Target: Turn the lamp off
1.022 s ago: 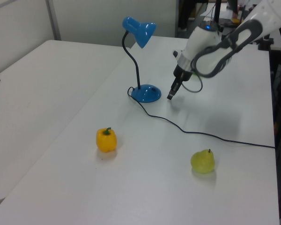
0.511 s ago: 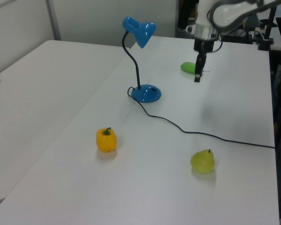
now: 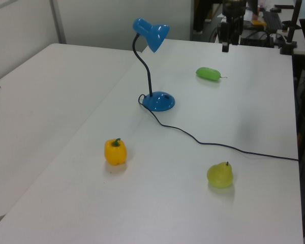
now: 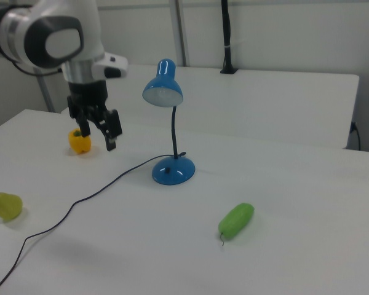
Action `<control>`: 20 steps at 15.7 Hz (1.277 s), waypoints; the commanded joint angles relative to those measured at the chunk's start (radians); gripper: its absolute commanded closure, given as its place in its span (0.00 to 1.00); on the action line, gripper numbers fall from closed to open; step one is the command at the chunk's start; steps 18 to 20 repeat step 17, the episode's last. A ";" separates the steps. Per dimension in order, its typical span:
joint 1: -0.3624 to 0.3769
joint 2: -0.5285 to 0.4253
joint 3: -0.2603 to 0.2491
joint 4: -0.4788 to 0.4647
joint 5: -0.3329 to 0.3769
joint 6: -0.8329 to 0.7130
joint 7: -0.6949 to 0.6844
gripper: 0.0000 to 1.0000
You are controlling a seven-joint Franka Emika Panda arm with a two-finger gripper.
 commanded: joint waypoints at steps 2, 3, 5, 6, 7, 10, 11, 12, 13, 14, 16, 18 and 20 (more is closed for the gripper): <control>0.007 0.013 0.055 0.120 -0.012 -0.071 0.056 0.00; 0.010 0.013 0.067 0.118 -0.020 -0.057 0.044 0.00; 0.008 0.016 0.092 0.118 -0.023 -0.024 0.024 0.00; 0.008 0.016 0.098 0.117 -0.023 -0.010 -0.016 0.00; 0.008 0.018 0.098 0.117 -0.026 -0.006 -0.089 0.00; 0.008 0.019 0.098 0.117 -0.027 -0.002 -0.220 0.00; 0.007 0.019 0.095 0.117 -0.027 -0.002 -0.217 0.00; 0.007 0.019 0.090 0.115 -0.026 0.003 -0.215 0.00; 0.007 0.019 0.089 0.112 -0.027 0.010 -0.215 0.00; 0.008 0.019 0.090 0.112 -0.027 0.015 -0.215 0.00; 0.010 0.021 0.090 0.110 -0.029 0.020 -0.215 0.00; 0.010 0.022 0.090 0.110 -0.029 0.020 -0.215 0.00; 0.010 0.022 0.090 0.110 -0.029 0.020 -0.215 0.00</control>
